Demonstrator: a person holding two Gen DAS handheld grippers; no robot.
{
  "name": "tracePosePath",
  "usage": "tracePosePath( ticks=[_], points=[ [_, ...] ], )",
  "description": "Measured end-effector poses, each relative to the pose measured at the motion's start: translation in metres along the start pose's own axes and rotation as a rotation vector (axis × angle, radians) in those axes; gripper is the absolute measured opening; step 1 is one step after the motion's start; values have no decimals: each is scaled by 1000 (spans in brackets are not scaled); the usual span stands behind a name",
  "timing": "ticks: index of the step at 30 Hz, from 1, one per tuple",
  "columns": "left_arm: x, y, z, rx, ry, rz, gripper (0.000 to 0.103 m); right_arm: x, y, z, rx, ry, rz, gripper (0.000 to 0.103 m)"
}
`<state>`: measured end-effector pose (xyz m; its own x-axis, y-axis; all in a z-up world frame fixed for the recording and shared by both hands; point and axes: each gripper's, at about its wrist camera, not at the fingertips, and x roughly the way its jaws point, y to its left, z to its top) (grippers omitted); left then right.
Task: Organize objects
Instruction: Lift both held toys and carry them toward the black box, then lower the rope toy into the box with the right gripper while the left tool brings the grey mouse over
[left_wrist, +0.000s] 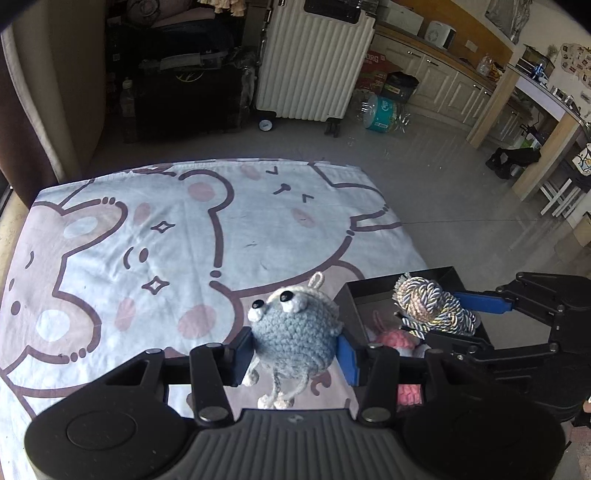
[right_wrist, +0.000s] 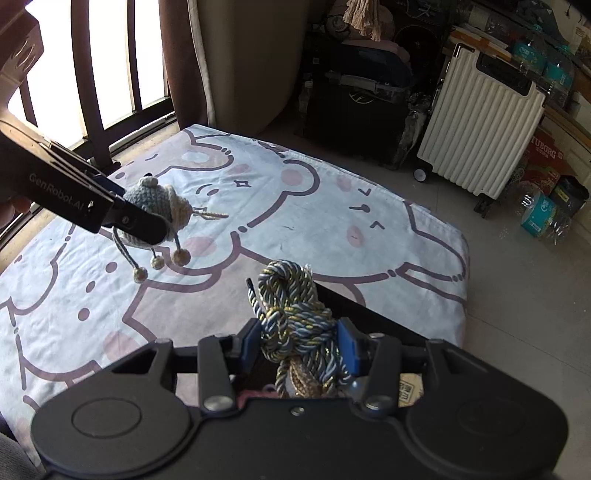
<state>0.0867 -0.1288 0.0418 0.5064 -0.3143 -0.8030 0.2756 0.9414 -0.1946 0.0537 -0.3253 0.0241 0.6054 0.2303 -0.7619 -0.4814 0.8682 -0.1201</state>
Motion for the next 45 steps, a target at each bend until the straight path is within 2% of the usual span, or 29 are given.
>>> tracePosePath(
  ticks=[13,30,36,45],
  points=[
    [-6,-46,19,51,-35,-8,49,-23,-20,1,-68,-45,-19,46],
    [7,-53,6,15,-13,-54,49,-17,-36,1,-112,-16,-65,44],
    [3,-47,12,-28,-45,-61,49,-1,-39,-2,-204,-9,-45,44],
    [-5,-51,18,-25,-71,-96,49,49,-27,-8,-396,88,-26,44]
  ],
)
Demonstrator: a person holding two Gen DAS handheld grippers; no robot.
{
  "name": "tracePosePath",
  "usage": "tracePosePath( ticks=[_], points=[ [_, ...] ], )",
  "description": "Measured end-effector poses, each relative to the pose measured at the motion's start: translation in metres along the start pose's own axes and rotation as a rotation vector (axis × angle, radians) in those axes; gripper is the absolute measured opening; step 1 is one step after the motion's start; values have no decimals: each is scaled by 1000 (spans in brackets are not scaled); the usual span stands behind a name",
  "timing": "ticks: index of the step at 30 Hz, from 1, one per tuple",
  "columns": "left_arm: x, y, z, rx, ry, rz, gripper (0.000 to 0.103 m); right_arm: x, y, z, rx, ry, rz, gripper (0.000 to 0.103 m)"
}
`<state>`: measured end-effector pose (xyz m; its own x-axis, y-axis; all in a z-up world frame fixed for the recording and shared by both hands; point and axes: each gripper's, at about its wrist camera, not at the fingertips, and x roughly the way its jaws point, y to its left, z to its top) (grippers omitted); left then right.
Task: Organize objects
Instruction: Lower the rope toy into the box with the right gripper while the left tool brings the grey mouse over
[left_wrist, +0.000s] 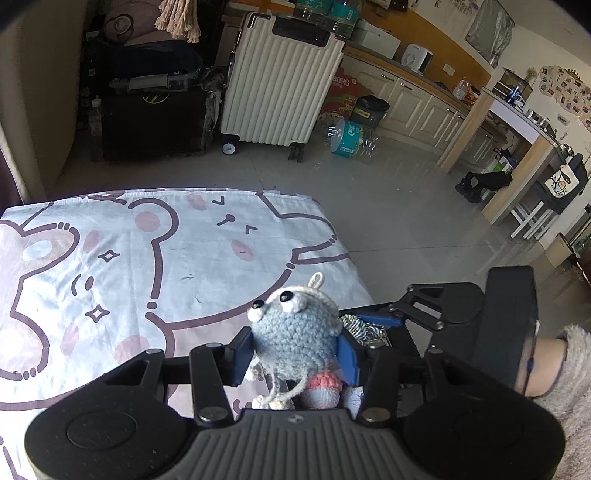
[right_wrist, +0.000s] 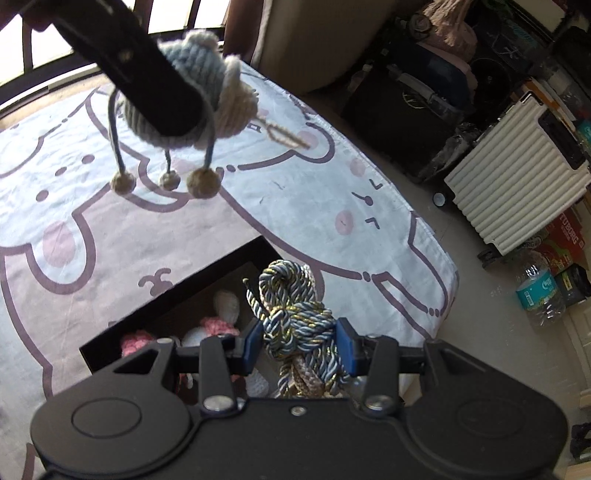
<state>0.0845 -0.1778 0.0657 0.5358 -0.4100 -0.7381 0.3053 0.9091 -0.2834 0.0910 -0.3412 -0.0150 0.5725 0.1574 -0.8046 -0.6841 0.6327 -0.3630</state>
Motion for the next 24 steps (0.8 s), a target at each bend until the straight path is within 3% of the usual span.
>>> tracePosePath(
  ticks=[12,15,17,21,24],
  points=[
    [12,5,-6,-2,37,-7,49,40,1,4,70,10,118,45],
    [12,6,-6,-4,38,-9,49,40,-2,1,113,6,122,55],
    [13,6,-7,-3,40,-8,49,34,-7,0,141,-11,120,55],
    [13,4,-8,-1,40,-11,49,22,-19,-2,185,-29,119,44],
    [15,2,-8,1,41,-15,49,22,-27,-3,254,2,105,28]
  ],
)
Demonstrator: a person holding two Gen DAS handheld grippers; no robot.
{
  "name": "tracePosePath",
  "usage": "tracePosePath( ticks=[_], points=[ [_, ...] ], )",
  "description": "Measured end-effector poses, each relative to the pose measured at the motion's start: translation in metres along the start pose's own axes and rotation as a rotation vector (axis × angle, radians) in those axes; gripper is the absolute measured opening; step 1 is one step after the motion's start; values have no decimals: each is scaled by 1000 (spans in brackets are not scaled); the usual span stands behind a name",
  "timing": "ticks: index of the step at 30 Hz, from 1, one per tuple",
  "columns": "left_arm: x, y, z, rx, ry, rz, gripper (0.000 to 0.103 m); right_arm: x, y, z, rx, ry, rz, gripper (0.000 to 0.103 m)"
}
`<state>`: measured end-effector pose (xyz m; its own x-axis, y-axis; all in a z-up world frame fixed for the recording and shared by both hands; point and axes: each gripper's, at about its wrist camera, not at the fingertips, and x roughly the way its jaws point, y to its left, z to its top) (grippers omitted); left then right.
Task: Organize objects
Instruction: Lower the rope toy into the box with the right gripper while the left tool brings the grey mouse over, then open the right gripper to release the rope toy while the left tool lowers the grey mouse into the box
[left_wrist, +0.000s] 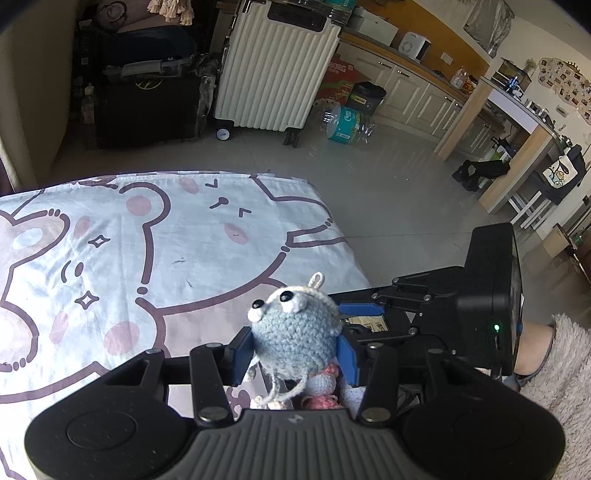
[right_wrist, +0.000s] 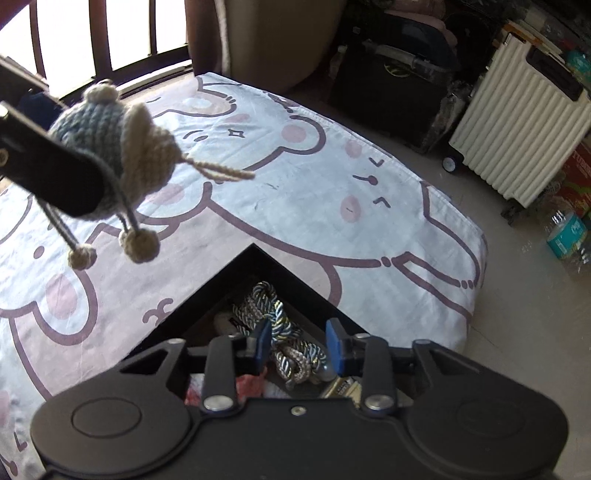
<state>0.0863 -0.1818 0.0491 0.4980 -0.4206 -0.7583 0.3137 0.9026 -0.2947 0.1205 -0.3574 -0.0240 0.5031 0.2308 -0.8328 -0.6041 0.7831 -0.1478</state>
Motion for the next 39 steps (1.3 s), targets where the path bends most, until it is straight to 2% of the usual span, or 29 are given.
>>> tracePosePath(
  ticks=[5,9,15,20,24,28,35,39],
  points=[
    [3,-7,-1,17,-2,-1,49,15,-12,-3,205,48,40,21],
    [5,-11,-3,28,-1,1,49,32,-10,-10,269,99,46,22],
    [7,-14,-5,12,-12,-25,49,18,-17,-16,401,72,50,25],
    [10,-20,-6,2,-33,-75,49,-3,-26,-25,489,35,41,27],
    [14,-26,-5,4,-62,-116,49,-21,-32,-36,541,10,24,28],
    [24,-34,-5,-3,-57,-146,49,-37,-39,-48,583,-5,7,28],
    [49,-51,-7,12,-46,-155,49,-62,-45,-64,610,-33,-17,28],
    [65,-56,-6,-12,-62,-182,49,-69,-47,-74,620,-36,-11,28]
  ],
)
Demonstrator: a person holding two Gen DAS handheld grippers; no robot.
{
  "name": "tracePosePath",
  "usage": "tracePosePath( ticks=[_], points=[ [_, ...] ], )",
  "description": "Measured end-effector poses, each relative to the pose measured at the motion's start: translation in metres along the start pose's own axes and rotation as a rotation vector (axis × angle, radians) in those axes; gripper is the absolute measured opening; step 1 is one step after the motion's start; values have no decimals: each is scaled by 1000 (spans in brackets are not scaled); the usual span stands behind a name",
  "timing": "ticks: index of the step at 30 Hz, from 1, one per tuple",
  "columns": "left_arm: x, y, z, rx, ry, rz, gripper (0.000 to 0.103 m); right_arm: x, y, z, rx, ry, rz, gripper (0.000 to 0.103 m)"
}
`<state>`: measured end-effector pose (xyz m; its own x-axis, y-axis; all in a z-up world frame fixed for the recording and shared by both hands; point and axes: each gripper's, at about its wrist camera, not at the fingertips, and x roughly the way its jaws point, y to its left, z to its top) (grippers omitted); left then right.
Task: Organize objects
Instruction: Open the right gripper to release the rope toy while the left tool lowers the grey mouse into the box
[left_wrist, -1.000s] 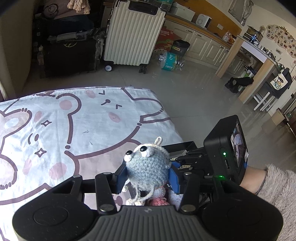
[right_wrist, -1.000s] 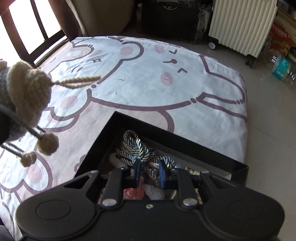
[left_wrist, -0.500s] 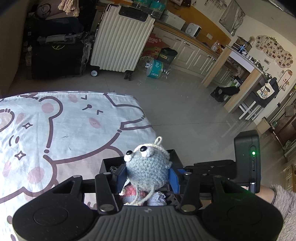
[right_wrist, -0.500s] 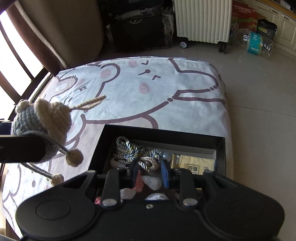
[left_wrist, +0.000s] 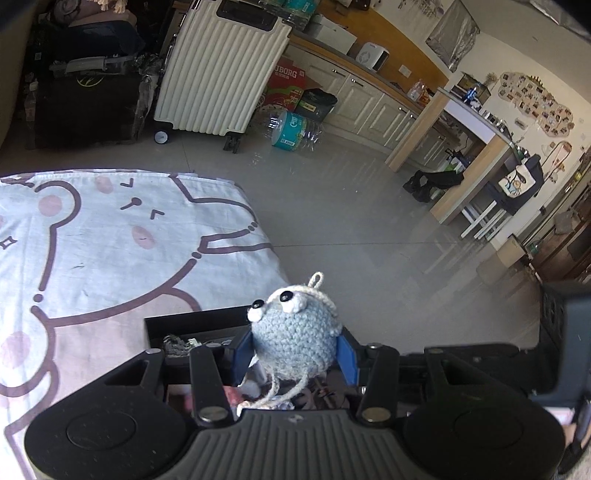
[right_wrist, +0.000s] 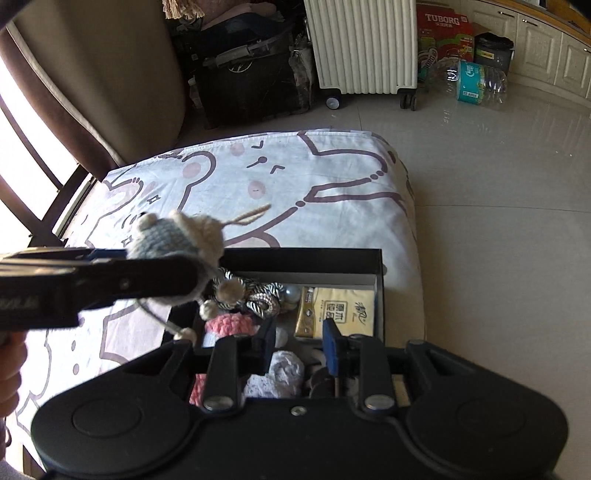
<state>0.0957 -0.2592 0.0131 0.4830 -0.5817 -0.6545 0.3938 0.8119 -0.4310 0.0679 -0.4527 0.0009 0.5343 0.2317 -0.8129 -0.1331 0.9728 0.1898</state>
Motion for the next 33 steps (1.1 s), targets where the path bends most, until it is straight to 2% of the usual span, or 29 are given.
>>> tracePosePath(
  ticks=[3,6,12,17,26,29,33],
  points=[
    [16,-3,-1,-13,-8,-24,49,-4,-4,-6,1,5,-8,28],
    [36,-3,-6,-13,17,-24,49,-6,-10,-10,6,14,-19,28],
    [68,11,-22,-4,109,43,49,-14,-19,-20,11,22,-36,28],
    [75,20,-33,17,166,82,49,-14,-22,-25,12,29,-37,28],
    [76,-4,-55,306,168,168,49,-8,-18,-22,37,22,-11,28],
    [75,-4,-60,340,163,156,49,-9,-16,-19,43,17,-5,28],
    [72,8,-56,279,166,82,50,-5,-16,-12,112,11,56,26]
  ],
)
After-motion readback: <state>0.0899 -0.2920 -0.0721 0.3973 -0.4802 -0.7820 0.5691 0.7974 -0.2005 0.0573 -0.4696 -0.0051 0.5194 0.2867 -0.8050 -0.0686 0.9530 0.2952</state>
